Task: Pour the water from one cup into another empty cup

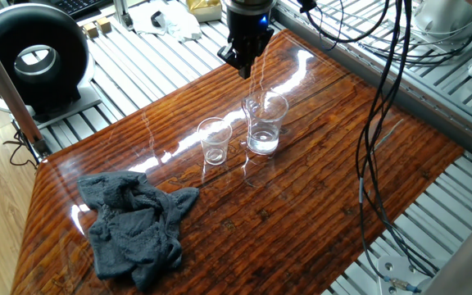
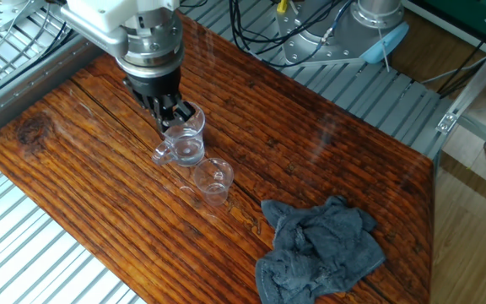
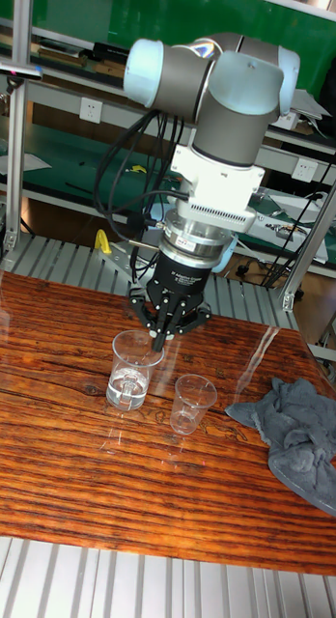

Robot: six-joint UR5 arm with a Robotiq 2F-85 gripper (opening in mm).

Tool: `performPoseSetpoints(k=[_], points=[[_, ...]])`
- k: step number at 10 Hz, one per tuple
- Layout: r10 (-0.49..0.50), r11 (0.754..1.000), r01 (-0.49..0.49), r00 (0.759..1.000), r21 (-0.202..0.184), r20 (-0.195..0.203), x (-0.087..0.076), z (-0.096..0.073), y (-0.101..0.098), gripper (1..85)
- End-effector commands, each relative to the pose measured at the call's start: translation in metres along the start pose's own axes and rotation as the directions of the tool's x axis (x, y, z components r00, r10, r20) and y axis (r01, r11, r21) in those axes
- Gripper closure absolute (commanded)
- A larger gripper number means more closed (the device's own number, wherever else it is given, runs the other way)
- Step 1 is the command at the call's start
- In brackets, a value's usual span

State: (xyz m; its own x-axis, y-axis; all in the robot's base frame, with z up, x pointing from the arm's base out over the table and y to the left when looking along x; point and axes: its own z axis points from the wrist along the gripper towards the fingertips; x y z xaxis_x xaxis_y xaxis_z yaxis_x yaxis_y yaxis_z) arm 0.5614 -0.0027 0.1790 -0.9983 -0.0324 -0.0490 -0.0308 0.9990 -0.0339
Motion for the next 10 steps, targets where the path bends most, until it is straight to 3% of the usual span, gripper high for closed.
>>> performPoseSetpoints(k=[1, 7, 8, 9, 10], points=[[0.004, 1.0, -0.004, 1.0, -0.005, 0.018, -0.008, 0.008, 0.001, 84.7], [0.008, 1.0, -0.008, 1.0, 0.003, 0.031, -0.011, 0.01, 0.0, 84.7], [-0.002, 1.0, 0.002, 0.999, 0.012, 0.033, -0.012, 0.01, -0.002, 84.7], [-0.014, 0.997, 0.012, 0.999, 0.083, 0.029, -0.011, 0.009, -0.02, 84.7], [0.025, 0.997, -0.026, 1.0, 0.077, 0.009, -0.005, 0.009, -0.019, 84.7]])
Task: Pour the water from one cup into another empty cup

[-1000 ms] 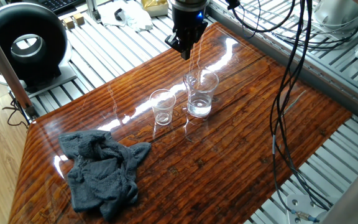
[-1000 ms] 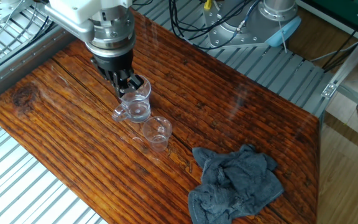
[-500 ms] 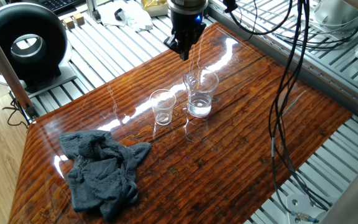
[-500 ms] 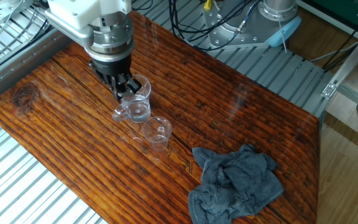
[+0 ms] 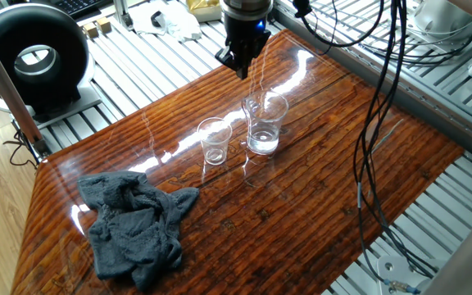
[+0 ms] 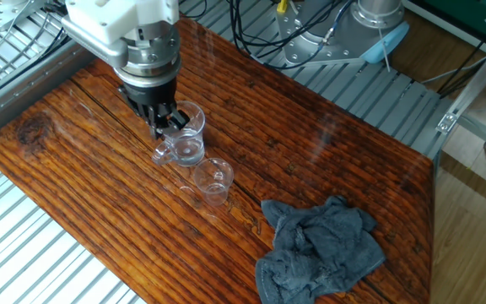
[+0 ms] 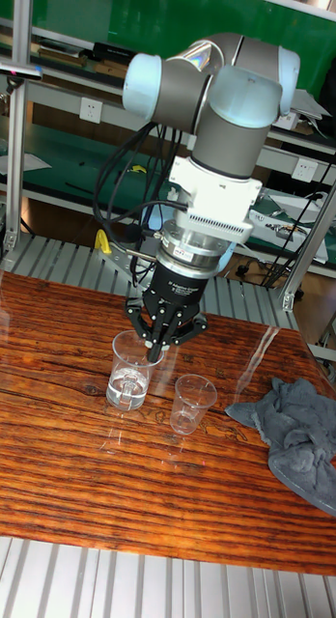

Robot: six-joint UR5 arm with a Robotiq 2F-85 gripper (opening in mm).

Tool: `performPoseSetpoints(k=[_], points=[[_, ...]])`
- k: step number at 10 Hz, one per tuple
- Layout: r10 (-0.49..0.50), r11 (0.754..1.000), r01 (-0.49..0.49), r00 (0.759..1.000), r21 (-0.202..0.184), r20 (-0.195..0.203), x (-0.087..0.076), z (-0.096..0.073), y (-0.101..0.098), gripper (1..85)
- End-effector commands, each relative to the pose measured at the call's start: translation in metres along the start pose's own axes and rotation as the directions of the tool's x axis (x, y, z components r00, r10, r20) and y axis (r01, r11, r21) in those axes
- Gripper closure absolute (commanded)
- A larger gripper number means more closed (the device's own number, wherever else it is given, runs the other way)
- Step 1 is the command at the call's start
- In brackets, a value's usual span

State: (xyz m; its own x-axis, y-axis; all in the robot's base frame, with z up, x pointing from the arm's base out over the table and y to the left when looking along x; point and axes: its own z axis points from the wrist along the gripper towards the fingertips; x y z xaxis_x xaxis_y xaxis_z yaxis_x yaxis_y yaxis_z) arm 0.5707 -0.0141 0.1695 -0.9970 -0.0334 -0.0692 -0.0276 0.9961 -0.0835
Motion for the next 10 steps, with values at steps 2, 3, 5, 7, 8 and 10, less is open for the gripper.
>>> performPoseSetpoints(k=[2, 3, 5, 7, 8, 10], points=[[0.062, 0.998, -0.062, 0.998, 0.014, 0.008, -0.002, -0.001, -0.004, 84.7], [0.095, 0.995, -0.094, 0.995, -0.031, 0.032, -0.009, -0.001, 0.007, 84.7], [0.071, 0.997, -0.071, 0.997, -0.043, 0.006, -0.003, -0.001, 0.011, 84.7], [0.008, 0.998, -0.009, 1.0, -0.061, -0.016, 0.004, -0.001, 0.015, 83.7], [-0.028, 0.997, 0.026, 0.999, -0.079, -0.021, 0.005, -0.001, 0.019, 74.7], [-0.06, 0.995, 0.059, 0.998, -0.078, -0.018, -0.005, 0.008, 0.007, 52.0]])
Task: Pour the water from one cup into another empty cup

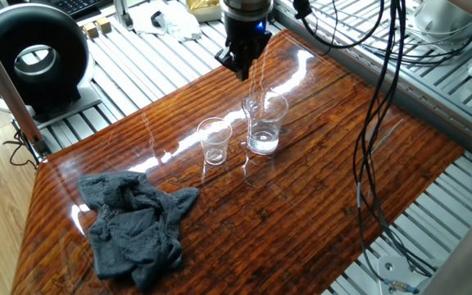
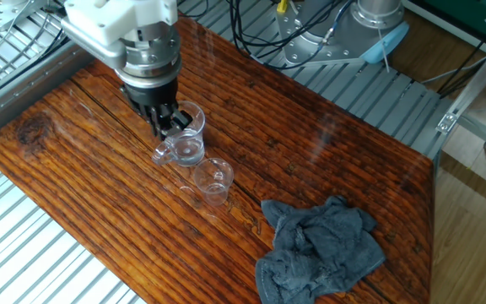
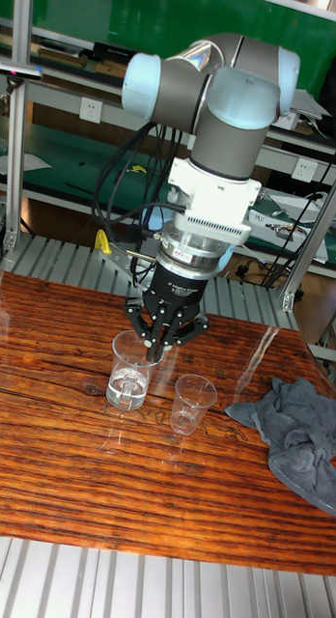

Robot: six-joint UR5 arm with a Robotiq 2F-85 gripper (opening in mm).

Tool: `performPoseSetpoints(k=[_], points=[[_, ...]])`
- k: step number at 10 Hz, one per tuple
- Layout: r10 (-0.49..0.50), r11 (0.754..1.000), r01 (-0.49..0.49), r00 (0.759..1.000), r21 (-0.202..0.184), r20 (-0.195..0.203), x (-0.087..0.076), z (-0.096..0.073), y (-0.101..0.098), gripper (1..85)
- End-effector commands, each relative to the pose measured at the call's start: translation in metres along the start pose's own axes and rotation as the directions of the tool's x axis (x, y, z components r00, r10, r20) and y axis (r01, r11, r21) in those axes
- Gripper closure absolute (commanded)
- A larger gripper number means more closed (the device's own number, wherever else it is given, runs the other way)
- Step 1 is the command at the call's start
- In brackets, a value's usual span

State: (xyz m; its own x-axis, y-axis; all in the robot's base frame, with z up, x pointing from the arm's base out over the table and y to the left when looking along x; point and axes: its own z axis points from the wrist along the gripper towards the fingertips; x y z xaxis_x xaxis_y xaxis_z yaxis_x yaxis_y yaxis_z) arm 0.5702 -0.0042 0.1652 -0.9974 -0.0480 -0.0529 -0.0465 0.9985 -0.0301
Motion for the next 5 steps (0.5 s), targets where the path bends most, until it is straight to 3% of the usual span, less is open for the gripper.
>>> performPoseSetpoints(k=[1, 3, 5], points=[[-0.042, 0.999, 0.042, 0.999, -0.029, -0.004, -0.011, 0.011, -0.008, 52.0], [-0.032, 0.999, 0.032, 0.999, -0.024, 0.006, -0.024, 0.02, -0.021, 52.7], [0.028, 0.998, -0.026, 0.999, -0.053, 0.023, -0.036, 0.033, -0.015, 52.7]])
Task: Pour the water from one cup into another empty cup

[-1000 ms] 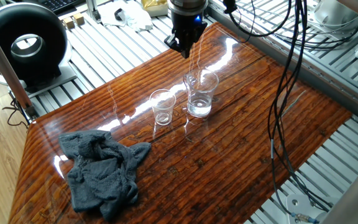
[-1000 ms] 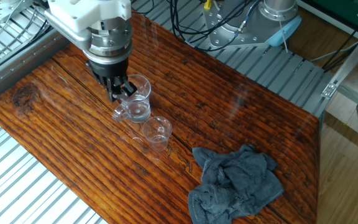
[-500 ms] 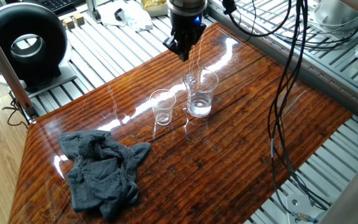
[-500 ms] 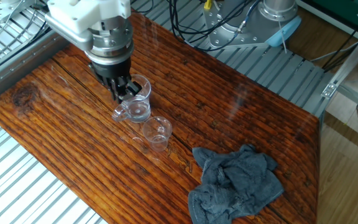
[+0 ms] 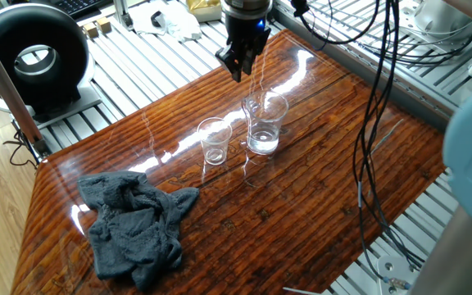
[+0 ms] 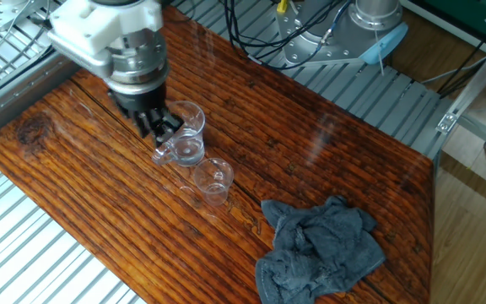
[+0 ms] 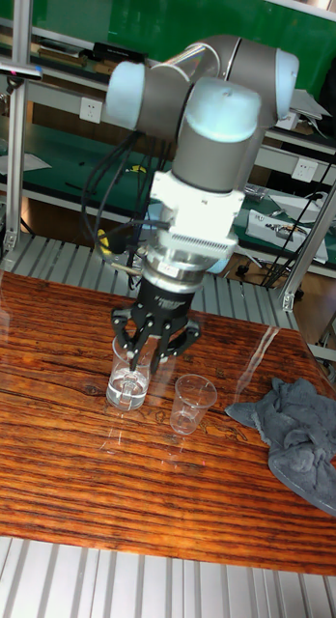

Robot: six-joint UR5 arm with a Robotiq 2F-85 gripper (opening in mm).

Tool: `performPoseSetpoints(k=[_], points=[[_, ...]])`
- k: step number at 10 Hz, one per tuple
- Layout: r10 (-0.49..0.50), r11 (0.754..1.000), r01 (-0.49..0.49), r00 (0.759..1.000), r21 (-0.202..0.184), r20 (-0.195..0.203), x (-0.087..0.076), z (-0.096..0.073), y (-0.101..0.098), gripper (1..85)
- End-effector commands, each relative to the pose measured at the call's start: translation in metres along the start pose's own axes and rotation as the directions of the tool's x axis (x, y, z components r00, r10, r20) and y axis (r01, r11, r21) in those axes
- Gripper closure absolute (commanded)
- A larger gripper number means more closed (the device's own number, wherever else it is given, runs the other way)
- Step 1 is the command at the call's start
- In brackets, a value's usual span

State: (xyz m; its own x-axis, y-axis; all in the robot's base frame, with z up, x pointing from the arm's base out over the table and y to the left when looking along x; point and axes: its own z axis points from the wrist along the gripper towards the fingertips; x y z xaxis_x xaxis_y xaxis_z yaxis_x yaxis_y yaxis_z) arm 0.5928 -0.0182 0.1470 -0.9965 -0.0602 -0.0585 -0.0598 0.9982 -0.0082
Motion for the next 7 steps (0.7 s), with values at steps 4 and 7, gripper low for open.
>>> performPoseSetpoints(k=[4, 7], points=[[0.119, 0.993, -0.118, 0.992, 0.027, -0.028, -0.004, 0.036, -0.01, 53.7], [0.141, 0.99, -0.143, 0.988, -0.02, -0.065, 0.006, 0.039, 0.005, 50.3]])
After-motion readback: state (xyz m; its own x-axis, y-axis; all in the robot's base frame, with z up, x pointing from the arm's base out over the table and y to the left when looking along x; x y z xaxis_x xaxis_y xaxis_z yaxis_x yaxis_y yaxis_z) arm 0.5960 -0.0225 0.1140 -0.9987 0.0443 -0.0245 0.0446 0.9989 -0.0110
